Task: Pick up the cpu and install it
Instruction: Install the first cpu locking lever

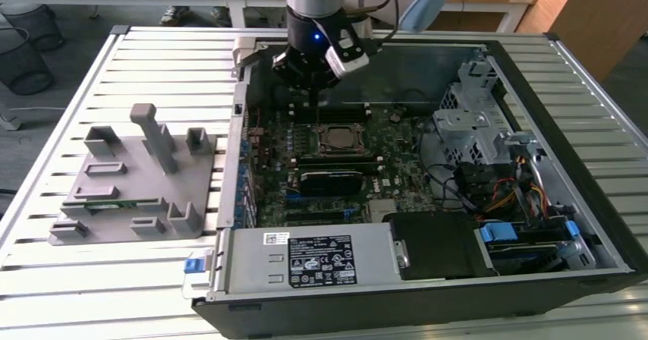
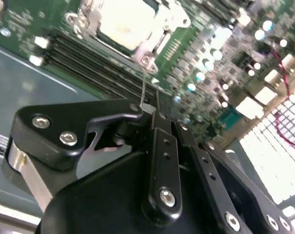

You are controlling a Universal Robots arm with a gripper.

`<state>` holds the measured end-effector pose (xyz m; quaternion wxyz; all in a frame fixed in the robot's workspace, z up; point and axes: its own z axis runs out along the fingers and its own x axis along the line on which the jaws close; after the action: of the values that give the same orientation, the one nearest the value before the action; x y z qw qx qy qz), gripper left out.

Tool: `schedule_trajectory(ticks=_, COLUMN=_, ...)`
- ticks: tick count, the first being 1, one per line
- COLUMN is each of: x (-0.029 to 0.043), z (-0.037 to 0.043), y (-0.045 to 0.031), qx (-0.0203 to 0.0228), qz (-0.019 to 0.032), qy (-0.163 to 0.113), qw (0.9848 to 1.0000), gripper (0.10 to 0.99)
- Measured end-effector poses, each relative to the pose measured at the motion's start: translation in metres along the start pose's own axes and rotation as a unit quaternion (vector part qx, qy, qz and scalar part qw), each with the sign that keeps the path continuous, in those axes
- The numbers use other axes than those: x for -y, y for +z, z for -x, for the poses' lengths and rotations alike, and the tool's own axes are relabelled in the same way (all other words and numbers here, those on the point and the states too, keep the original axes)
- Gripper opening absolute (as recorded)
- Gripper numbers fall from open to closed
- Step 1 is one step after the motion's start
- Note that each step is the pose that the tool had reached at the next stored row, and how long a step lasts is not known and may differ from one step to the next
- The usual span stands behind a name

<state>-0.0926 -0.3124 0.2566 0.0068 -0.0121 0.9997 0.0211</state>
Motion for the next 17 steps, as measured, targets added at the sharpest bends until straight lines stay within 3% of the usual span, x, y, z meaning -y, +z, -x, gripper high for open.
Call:
schedule_trajectory(ticks=4, x=0.0002, z=0.0081, y=0.0012, qx=0.0001, qz=0.0007, qy=0.0, qw=1.0, gripper=0.106)
schedule_trajectory(ticks=5, x=0.0004, z=0.0093, y=0.0014, qx=0.0001, qz=0.0031, qy=0.0, qw=1.0, gripper=0.106)
schedule_trajectory(ticks=8, x=0.0006, z=0.0113, y=0.0024, qx=0.0004, qz=0.0164, qy=0.0, qw=0.9999, gripper=0.106)
schedule_trajectory(ticks=11, x=0.0027, z=0.0124, y=0.0028, qx=0.0009, qz=0.0415, qy=0.001, qw=0.9991, gripper=0.106)
schedule_trajectory(ticks=12, x=0.0039, z=0.0125, y=0.0032, qx=0.0011, qz=0.045, qy=0.001, qw=0.999, gripper=0.106)
schedule_trajectory(ticks=17, x=0.0072, z=0.0131, y=0.0056, qx=0.0012, qz=0.0453, qy=0.001, qw=0.999, gripper=0.106)
